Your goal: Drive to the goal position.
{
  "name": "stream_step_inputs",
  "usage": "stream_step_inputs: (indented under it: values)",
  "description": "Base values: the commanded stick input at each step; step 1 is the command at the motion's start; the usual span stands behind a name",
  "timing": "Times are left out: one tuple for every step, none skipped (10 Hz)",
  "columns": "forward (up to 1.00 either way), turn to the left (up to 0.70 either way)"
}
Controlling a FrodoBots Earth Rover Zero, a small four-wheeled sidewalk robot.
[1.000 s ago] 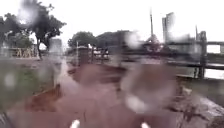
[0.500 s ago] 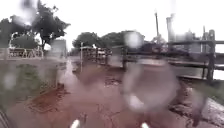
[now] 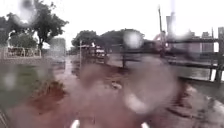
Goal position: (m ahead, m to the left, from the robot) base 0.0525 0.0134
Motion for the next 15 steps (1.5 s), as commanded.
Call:
stream_step_inputs:
  values:
    - [0.7,0.08]
    - [0.7,0.03]
    - [0.7,0.0]
    - [0.7,0.0]
    - [0.7,0.0]
    - [0.7,0.0]
    - [0.7,0.0]
    - [0.7,0.21]
    - [0.7,0.27]
    - [0.7,0.27]
    - [0.7,0.25]
    - [0.7,0.23]
    - [0.7,0.21]
    - [0.7,0.18]
    - [0.7,0.16]
